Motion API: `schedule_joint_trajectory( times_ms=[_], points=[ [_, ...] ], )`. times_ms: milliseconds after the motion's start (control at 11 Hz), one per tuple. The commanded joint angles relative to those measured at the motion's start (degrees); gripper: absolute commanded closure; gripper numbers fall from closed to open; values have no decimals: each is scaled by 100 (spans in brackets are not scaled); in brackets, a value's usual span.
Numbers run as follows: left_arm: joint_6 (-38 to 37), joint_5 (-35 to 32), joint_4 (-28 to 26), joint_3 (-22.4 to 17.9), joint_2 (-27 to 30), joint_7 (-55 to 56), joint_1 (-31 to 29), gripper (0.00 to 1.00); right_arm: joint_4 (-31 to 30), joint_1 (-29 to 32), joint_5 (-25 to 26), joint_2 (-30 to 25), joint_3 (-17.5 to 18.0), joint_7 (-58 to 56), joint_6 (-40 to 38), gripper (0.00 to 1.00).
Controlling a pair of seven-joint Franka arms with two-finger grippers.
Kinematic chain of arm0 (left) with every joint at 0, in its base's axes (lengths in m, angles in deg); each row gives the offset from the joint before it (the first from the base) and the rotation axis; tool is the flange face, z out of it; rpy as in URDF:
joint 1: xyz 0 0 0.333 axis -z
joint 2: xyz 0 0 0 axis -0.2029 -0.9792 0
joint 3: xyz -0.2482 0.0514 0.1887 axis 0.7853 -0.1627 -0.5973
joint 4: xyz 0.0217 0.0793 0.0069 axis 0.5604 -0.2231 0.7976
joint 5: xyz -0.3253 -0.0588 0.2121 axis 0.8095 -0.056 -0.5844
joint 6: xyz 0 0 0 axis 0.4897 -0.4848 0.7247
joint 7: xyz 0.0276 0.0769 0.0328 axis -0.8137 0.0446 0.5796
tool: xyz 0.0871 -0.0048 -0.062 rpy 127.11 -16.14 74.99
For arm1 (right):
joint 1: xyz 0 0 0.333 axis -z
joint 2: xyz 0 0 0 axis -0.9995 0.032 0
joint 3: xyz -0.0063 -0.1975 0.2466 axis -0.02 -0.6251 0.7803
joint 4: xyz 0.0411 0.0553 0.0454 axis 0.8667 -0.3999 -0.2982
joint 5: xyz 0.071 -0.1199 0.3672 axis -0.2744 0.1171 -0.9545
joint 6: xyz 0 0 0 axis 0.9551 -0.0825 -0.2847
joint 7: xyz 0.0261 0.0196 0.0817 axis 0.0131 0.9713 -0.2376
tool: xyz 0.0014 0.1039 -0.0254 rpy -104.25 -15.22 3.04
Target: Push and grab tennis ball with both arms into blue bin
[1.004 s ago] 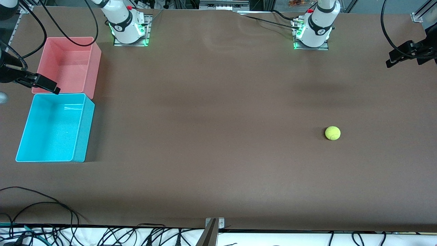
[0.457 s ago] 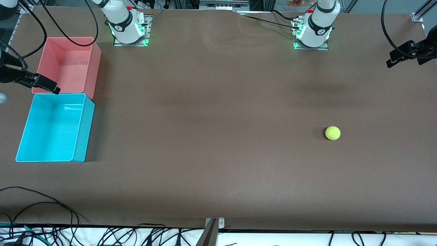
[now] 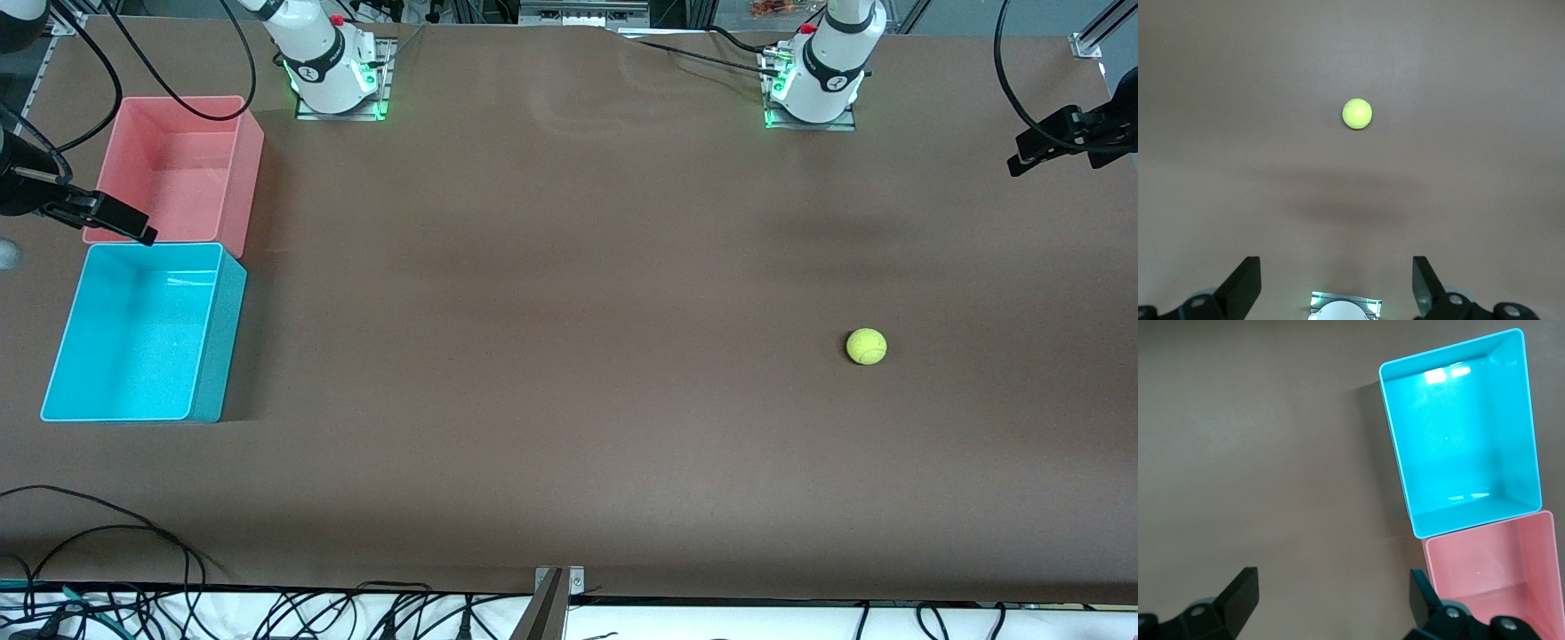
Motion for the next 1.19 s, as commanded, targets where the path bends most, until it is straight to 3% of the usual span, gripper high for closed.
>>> schedule_joint_trajectory(
  times_ms=[0,1096],
  points=[
    [-82,-126,168,12,-69,12,-37,0,19,-30,53,-19,22,88,-31,0],
    [-82,-118,168,29,-69,4,-213,0,19,-30,79,-19,13,114,-40,0]
  ],
)
